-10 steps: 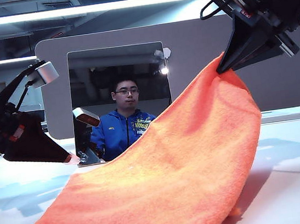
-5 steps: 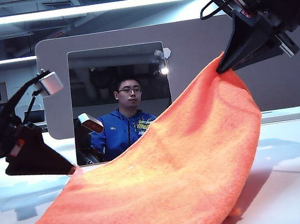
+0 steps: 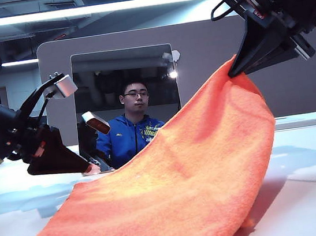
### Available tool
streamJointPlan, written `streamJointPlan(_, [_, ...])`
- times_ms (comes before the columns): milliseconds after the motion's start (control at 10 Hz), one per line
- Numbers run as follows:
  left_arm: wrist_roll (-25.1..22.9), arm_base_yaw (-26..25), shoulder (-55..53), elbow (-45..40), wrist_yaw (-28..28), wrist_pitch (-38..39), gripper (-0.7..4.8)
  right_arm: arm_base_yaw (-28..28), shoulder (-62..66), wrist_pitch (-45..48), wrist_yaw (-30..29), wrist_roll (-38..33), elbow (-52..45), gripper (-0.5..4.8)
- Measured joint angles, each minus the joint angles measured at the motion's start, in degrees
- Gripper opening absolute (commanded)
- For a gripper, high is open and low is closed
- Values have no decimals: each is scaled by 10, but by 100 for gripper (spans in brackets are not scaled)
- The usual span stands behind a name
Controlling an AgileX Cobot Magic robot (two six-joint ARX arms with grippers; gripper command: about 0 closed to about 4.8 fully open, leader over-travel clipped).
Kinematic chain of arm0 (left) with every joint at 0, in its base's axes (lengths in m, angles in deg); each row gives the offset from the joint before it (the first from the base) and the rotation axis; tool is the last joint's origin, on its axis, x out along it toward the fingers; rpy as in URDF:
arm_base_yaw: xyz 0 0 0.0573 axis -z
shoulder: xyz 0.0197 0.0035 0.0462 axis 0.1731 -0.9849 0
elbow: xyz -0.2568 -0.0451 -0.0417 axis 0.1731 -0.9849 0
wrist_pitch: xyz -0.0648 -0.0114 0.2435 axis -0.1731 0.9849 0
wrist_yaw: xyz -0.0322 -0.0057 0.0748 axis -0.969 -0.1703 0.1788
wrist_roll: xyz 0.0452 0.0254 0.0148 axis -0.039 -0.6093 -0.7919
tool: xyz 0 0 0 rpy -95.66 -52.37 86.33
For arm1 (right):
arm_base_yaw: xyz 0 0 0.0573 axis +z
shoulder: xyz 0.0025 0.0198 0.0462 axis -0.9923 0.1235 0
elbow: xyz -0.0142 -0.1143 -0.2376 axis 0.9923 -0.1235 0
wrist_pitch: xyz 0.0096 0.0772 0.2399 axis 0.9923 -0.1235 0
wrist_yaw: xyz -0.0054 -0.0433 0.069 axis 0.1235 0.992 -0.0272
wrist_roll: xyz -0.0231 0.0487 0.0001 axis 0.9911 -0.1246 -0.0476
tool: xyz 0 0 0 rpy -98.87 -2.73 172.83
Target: Pick up the cloth from the table and use it to cover the mirror.
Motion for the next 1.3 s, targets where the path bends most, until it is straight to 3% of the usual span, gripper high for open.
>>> streamJointPlan(499, [2, 0, -2, 1, 27, 39, 219, 0, 0, 0, 0, 0, 0, -5])
streamJointPlan(1298, [1, 0, -4, 1, 22, 64, 219, 0, 0, 0, 0, 0, 0, -5])
